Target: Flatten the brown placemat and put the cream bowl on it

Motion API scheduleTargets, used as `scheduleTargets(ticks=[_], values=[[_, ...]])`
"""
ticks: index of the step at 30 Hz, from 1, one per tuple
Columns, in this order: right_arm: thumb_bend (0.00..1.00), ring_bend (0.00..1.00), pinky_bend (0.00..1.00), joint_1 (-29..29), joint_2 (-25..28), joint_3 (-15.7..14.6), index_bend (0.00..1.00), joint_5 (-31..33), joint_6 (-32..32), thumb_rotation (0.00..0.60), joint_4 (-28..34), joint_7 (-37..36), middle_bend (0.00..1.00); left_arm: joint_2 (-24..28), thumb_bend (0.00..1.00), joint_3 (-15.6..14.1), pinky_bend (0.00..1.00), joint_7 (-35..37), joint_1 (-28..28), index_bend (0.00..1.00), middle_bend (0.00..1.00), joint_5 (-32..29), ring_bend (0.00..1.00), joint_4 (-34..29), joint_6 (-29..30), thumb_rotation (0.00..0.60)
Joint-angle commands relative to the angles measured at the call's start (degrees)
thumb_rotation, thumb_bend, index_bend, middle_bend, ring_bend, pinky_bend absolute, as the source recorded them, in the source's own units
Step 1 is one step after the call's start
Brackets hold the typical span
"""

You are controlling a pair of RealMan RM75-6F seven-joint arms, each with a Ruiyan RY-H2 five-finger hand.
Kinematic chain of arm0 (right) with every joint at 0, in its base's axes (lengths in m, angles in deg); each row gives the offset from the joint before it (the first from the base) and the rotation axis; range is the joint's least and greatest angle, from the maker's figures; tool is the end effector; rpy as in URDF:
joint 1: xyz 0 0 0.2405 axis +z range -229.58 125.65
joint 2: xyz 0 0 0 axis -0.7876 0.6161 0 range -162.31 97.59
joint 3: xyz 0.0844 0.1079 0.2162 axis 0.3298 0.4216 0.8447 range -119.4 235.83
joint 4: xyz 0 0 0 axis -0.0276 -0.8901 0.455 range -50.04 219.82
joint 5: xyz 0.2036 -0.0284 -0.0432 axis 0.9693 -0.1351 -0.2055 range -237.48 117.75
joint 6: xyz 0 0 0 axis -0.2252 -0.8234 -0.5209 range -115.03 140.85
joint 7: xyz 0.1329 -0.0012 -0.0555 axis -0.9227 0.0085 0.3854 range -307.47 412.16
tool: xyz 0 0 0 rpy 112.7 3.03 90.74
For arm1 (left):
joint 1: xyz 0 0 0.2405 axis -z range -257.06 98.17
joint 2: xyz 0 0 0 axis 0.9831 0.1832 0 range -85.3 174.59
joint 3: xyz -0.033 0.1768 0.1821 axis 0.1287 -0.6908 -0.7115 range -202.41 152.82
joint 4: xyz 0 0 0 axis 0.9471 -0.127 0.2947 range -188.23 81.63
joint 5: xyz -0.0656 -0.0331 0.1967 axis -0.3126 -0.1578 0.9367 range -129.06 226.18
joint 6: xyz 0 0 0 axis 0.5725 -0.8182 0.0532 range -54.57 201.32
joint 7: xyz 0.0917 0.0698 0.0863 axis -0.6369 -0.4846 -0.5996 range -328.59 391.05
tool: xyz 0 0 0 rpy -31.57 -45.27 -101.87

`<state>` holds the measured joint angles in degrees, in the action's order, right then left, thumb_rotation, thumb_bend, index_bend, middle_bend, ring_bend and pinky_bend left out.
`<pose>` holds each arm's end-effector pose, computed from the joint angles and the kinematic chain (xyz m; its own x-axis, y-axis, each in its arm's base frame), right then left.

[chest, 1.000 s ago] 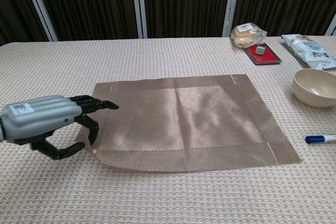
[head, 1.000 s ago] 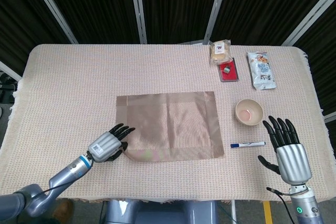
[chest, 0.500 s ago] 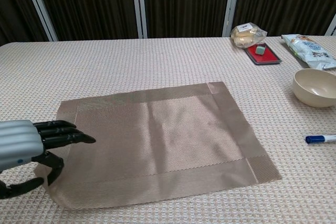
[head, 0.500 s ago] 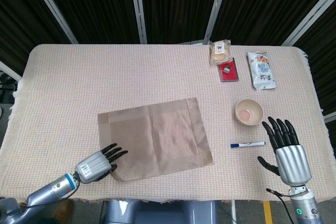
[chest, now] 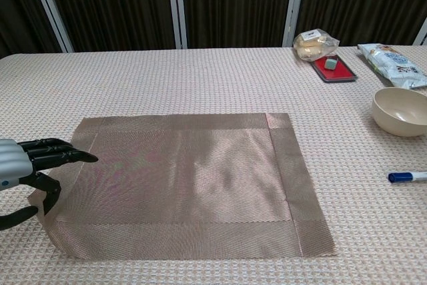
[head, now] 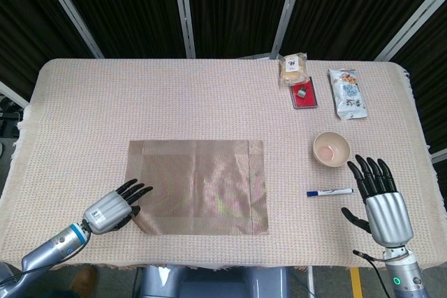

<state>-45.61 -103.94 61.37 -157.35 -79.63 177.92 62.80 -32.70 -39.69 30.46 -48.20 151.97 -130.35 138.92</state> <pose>-0.2576 -0.1832 0.1278 0.4110 0.1677 0.8961 -0.8730 -0.2108 0.4398 -0.2662 0.2245 0.0172 0.7110 0.2797 0.6452 0.6078 -0.7058 -0.3638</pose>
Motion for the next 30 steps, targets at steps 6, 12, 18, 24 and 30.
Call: scheduleTargets(ticks=[6,12,18,24,30], values=[[0.0,0.0,0.0,-0.14,0.25,0.23,0.0,0.2,-0.2,0.6,-0.07,-0.35,0.0,-1.53,0.51,0.59,0.0,-0.13,-0.11,0.69,0.0,0.48,0.0,0.63,-0.39,0.6],[0.0,0.0,0.0,-0.27,0.42,0.21,0.0,0.02,-0.38,0.6,0.08,-0.58,0.0,-0.12,0.24,0.25,0.0,0.23,-0.35,0.28,0.0,1.74,0.0,0.48,1.05,0.6],[0.0,0.0,0.0,-0.38,0.66,0.24,0.0,0.11,-0.35,0.6,0.39,-0.64,0.0,5.45,0.0,1.89,0.0,4.32,-2.37,0.0,0.0,2.64,0.0,-3.23,10.8,0.6],[0.0,0.0,0.0,-0.2,0.98,0.5,0.0,1.27,0.67,0.6,0.37,-0.92,0.0,11.74,0.0,7.3,0.0,-0.03,-6.61,0.0,0.0,-5.45,0.0,-11.92,17.39,0.6],[0.0,0.0,0.0,1.09,1.39,1.13,0.0,4.6,4.71,0.6,0.18,-1.38,0.0,14.97,0.0,12.75,0.0,-10.84,-11.85,0.0,0.0,-20.66,0.0,-25.01,19.89,0.6]])
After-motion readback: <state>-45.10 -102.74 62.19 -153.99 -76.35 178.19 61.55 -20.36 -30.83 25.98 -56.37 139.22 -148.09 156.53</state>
